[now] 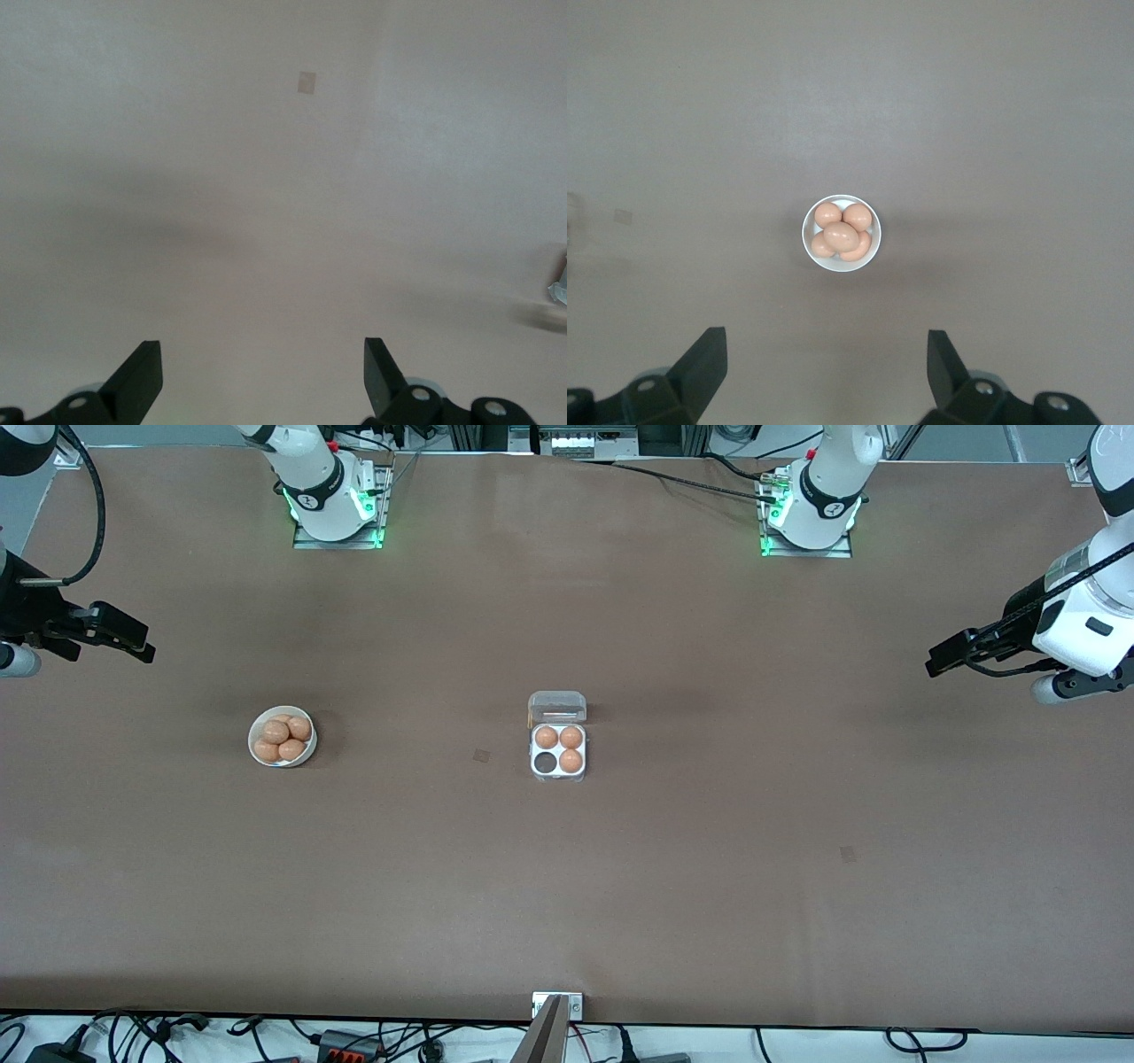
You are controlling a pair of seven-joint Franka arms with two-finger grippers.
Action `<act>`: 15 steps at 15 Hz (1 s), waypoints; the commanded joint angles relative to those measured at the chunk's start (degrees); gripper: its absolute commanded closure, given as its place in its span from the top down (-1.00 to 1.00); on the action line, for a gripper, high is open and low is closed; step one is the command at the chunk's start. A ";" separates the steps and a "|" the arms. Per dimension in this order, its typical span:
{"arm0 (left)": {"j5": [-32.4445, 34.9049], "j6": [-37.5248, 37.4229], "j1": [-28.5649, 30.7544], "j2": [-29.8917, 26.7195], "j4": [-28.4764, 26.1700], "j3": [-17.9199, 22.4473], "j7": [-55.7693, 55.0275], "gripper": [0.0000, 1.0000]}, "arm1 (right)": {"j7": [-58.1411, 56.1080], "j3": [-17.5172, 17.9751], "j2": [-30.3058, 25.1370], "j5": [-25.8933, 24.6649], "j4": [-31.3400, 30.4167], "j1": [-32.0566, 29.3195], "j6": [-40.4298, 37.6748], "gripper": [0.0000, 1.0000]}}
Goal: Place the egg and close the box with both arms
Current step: 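Move the right gripper over the white bowl of brown eggs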
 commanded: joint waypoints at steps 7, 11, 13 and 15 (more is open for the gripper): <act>0.59 -0.80 0.51 0.41 1.21 -0.37 1.25 1.00 | -0.19 0.60 -0.71 -0.99 -1.71 -0.68 0.29 1.00; 0.59 -0.80 0.51 0.41 1.21 -0.29 1.25 1.00 | 0.16 0.60 4.81 -2.66 -1.36 -0.24 0.91 1.00; 0.59 -0.80 0.51 0.41 1.21 -0.37 1.25 1.00 | 0.24 0.69 8.33 -2.57 -1.45 0.81 1.70 1.00; 0.59 -0.80 0.51 0.41 1.21 -0.37 1.25 1.00 | 0.25 0.60 11.84 -2.66 -1.45 1.25 3.53 1.00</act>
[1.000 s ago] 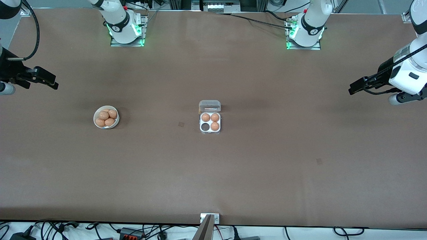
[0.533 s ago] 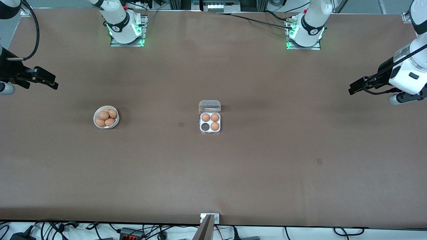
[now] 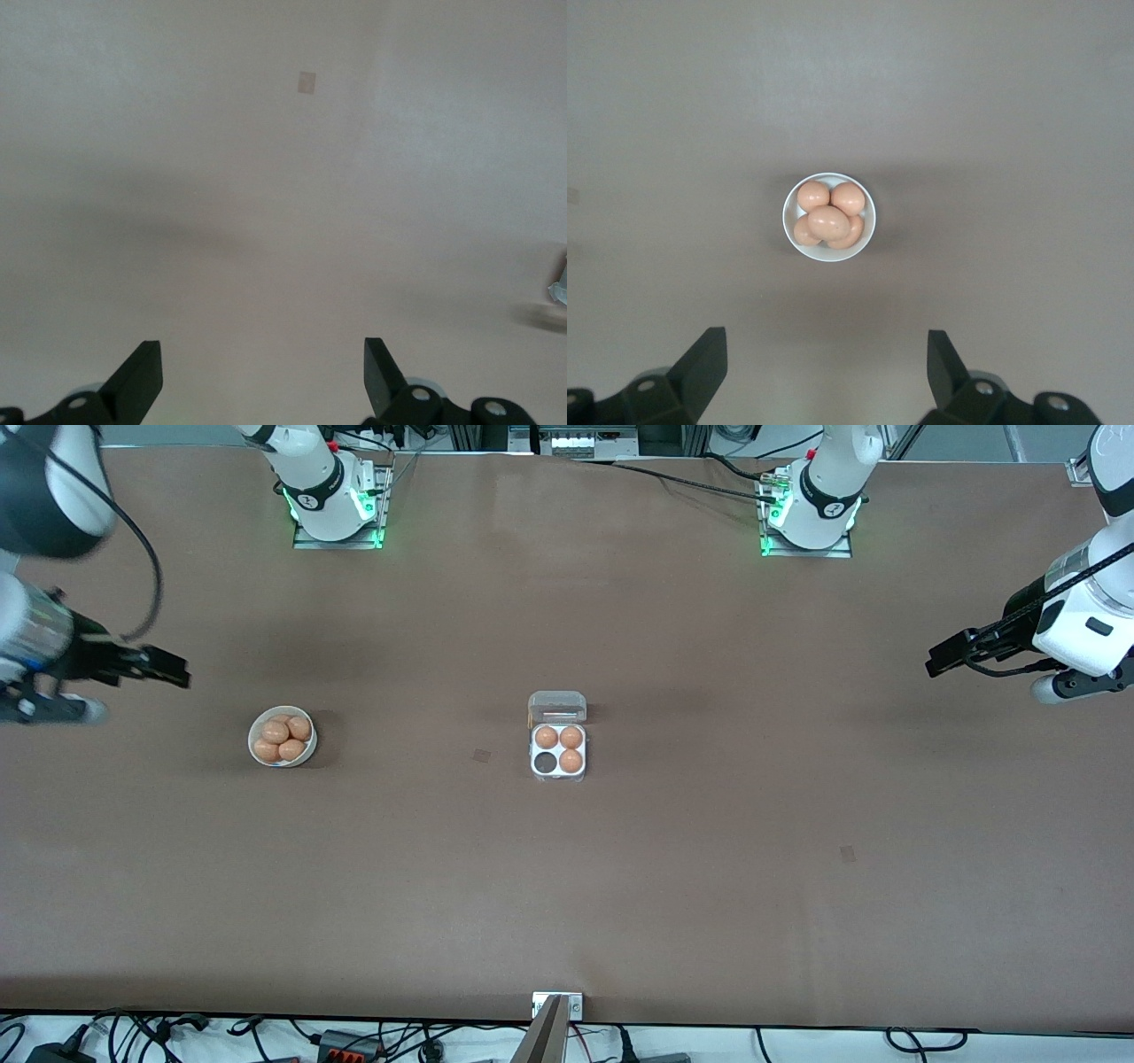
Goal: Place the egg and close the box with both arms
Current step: 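Move the right gripper over the white bowl of brown eggs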
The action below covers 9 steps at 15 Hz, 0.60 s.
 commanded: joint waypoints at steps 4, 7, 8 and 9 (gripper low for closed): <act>0.50 -0.80 0.51 0.41 1.21 -0.37 1.25 1.00 | 0.24 0.29 9.77 -1.11 0.04 0.94 6.18 1.00; 0.50 -0.80 0.51 0.41 1.21 -0.37 1.25 1.00 | -0.72 0.29 13.11 -1.20 -0.14 1.64 6.29 1.00; 0.59 -0.80 0.51 0.41 1.12 -0.37 1.25 1.00 | -0.81 0.29 14.08 -1.20 -0.14 2.52 6.28 1.00; 0.59 -0.80 0.51 0.41 1.21 -0.37 1.25 1.00 | -0.99 0.29 15.13 -1.20 -0.05 2.87 6.28 1.00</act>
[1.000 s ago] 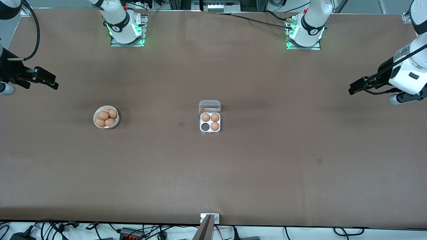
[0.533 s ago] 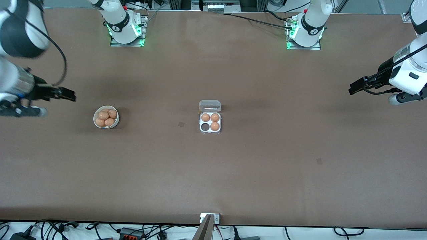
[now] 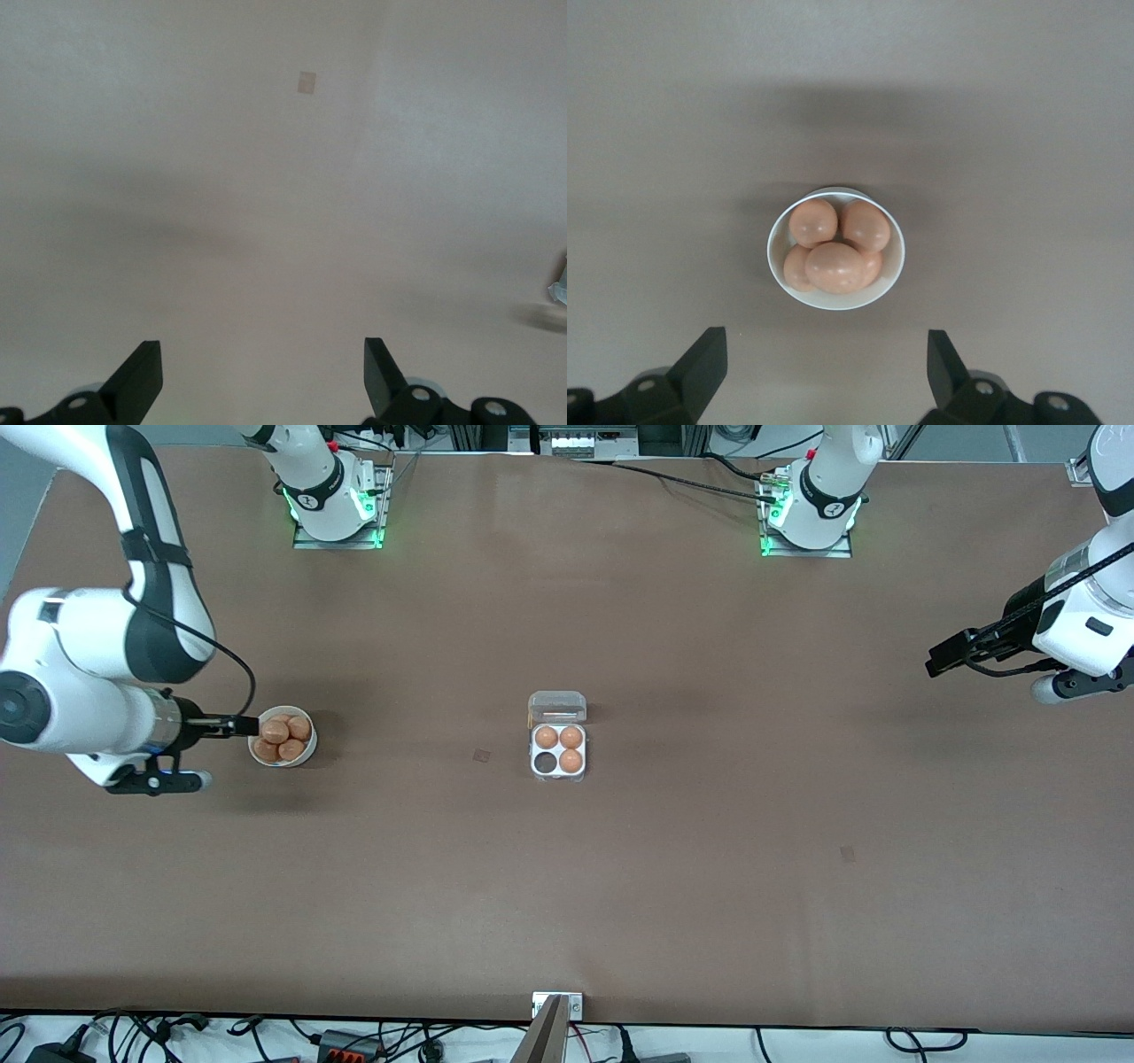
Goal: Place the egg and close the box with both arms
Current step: 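Move the right gripper over the white bowl of brown eggs, then lower the right gripper into the bowl and grasp one brown egg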
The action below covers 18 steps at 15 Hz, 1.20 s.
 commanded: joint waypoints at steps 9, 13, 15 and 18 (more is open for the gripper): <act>0.59 -0.89 0.50 0.42 1.12 -0.37 1.25 1.00 | -7.26 0.10 8.25 -9.74 0.64 3.52 0.01 1.00; 0.59 -0.89 0.50 0.42 1.12 -0.37 1.25 1.00 | -8.32 0.10 10.71 -9.21 0.64 3.43 0.45 1.00; 0.50 -0.89 0.50 0.42 1.12 -0.37 1.25 1.00 | -8.41 0.10 11.33 -9.21 0.73 3.43 0.80 1.00; 0.59 -0.89 0.50 0.42 1.12 -0.37 1.25 1.00 | -8.32 0.10 11.42 -9.12 0.64 3.43 0.98 0.81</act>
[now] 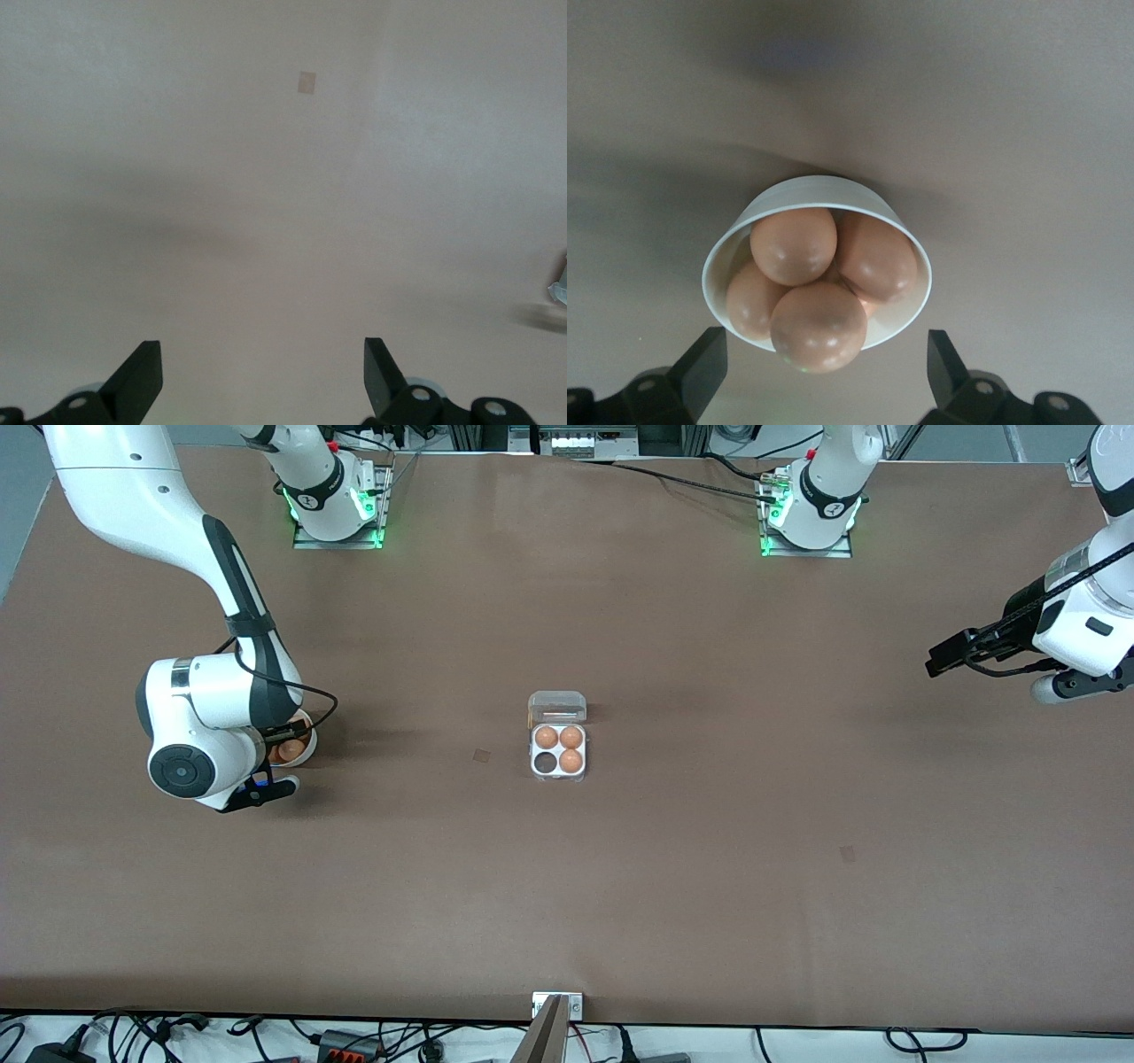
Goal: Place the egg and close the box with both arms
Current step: 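Lower the right gripper into the bowl and grasp one brown egg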
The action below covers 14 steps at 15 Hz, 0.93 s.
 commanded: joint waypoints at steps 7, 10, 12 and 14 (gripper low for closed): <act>0.59 -0.89 0.50 0.41 1.21 -0.37 1.25 1.00 | -0.82 0.00 0.84 -0.42 0.51 0.25 0.52 0.56; 0.59 -0.89 0.50 0.41 1.12 -0.37 1.25 1.00 | -0.55 0.00 1.02 -0.42 0.51 0.42 0.52 0.54; 0.59 -0.89 0.59 0.41 1.12 -0.37 1.25 1.00 | -0.38 0.00 1.11 -0.42 0.51 0.43 0.52 0.48; 0.50 -0.89 0.50 0.41 1.12 -0.37 1.25 1.00 | -0.29 0.09 1.11 -0.33 0.51 0.86 0.52 0.35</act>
